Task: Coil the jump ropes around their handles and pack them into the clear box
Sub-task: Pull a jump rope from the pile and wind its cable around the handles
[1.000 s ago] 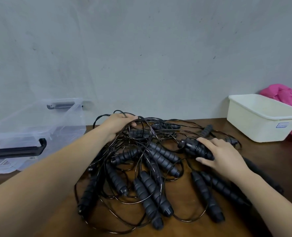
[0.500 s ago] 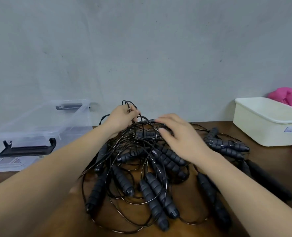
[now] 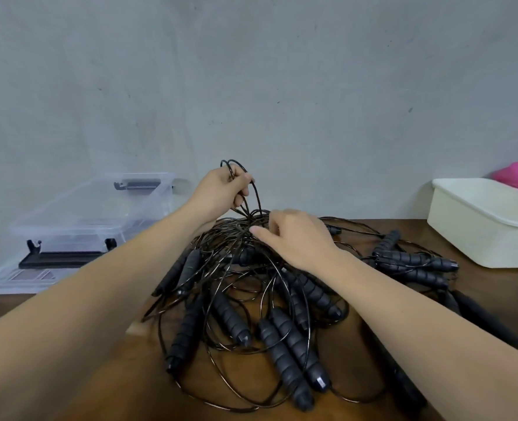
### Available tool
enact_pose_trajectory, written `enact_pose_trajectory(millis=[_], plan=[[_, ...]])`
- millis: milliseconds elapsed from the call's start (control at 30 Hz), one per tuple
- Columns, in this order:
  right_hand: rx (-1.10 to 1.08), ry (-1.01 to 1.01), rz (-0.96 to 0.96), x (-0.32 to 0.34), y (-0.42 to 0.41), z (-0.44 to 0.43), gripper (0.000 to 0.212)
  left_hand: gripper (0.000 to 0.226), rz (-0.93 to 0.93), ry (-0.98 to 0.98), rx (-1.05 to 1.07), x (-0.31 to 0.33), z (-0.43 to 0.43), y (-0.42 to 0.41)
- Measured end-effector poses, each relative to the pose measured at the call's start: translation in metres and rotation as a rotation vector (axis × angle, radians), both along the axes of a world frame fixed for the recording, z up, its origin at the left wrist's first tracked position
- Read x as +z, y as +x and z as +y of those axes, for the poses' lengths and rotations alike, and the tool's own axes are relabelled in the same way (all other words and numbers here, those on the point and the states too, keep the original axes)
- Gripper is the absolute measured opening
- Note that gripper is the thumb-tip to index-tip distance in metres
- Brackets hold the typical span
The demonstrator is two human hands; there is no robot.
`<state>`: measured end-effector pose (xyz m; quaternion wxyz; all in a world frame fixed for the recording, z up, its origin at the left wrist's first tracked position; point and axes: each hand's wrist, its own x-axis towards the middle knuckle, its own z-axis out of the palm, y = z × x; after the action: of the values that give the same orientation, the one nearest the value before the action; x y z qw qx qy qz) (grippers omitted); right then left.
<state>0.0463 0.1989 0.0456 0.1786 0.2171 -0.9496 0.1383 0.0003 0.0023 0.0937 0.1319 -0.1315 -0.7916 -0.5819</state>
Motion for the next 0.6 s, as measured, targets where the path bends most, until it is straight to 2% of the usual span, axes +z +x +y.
enact_pose_trajectory(millis=[133,200,267,333,400,433,533,600], plan=[[0.099,-0.303,-0.201,-0.001,-0.011,0.003,0.031,0.021,0.021,0.021,-0.021,0.01,0.009,0.002],[0.075,-0.362,-0.287,-0.006,-0.016,0.01,0.025,0.022,0.044,0.056,-0.029,0.017,0.011,0.003],[0.01,-0.413,-0.234,-0.011,-0.02,0.018,0.021,0.021,0.077,0.068,-0.043,0.025,0.013,0.004],[-0.049,-0.541,-0.065,-0.011,-0.024,0.024,0.019,0.018,0.122,0.044,-0.048,0.033,0.016,0.005],[-0.012,-0.628,0.04,-0.005,-0.024,0.024,0.019,0.017,0.149,0.007,-0.053,0.039,0.021,0.006],[0.045,-0.644,0.004,-0.001,-0.025,0.023,0.022,0.019,0.147,-0.022,-0.054,0.04,0.025,0.006],[0.168,-0.591,-0.291,0.011,-0.028,0.015,0.04,0.022,0.114,-0.143,-0.065,0.044,0.034,0.006],[0.145,-0.542,-0.34,0.016,-0.034,0.013,0.033,0.023,0.099,-0.175,-0.084,0.045,0.038,0.007]])
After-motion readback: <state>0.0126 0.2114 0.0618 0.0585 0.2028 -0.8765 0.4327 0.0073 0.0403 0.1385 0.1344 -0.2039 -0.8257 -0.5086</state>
